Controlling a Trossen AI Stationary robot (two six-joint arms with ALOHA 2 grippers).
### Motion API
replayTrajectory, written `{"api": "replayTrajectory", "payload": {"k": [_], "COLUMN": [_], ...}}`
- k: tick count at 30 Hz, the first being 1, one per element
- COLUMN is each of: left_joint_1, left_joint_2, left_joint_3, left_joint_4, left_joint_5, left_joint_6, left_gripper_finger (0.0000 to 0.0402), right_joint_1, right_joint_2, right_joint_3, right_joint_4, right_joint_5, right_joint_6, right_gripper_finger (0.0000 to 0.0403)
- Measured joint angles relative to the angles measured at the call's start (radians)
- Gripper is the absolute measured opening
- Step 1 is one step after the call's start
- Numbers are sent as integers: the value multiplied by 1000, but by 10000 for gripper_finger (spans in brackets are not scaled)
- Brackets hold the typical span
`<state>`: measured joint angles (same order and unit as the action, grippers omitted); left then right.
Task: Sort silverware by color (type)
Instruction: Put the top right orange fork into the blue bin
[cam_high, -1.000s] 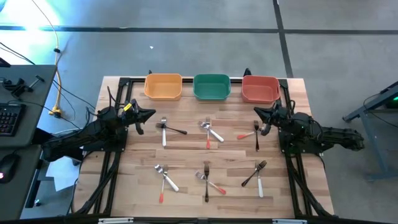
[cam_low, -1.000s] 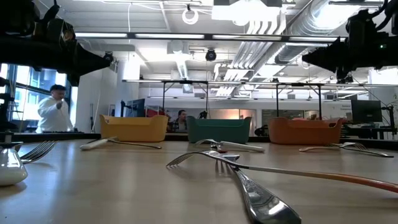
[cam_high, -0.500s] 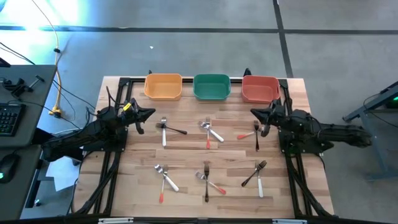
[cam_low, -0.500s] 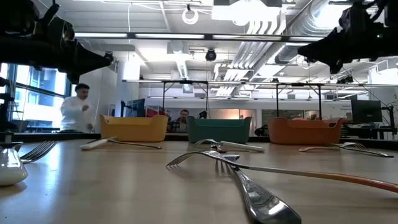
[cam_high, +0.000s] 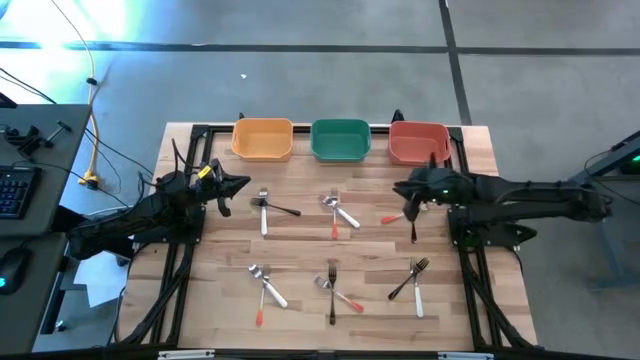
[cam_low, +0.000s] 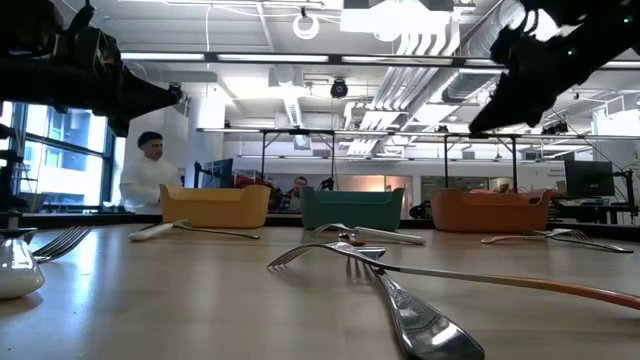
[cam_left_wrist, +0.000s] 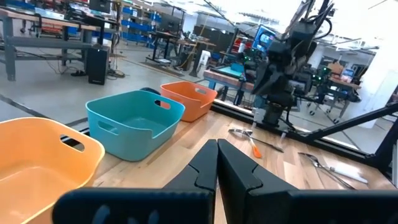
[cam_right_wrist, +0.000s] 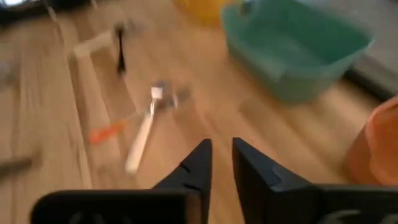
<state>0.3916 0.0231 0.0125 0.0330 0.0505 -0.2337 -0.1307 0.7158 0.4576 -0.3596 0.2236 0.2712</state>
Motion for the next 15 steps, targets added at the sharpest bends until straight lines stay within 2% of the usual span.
{"api": "replayTrajectory", "payload": {"k": [6, 12, 15], "left_joint_1": [0, 0, 0], "left_joint_2": [0, 0, 0], "left_joint_3": [0, 0, 0], "left_joint_4": [-10, -9, -8], "left_joint_5": [27, 31, 31], "left_joint_6": [25, 27, 32], "left_gripper_finger": [1, 1, 1], "right_joint_1": [0, 0, 0], "right_joint_2": [197, 387, 477], "right_joint_3": [93, 184, 209], "right_joint_4": [-180, -390, -429], "right_joint_5": [-109, -174, -182], "right_joint_6": [60, 9, -57], "right_gripper_finger": [108, 114, 114]}}
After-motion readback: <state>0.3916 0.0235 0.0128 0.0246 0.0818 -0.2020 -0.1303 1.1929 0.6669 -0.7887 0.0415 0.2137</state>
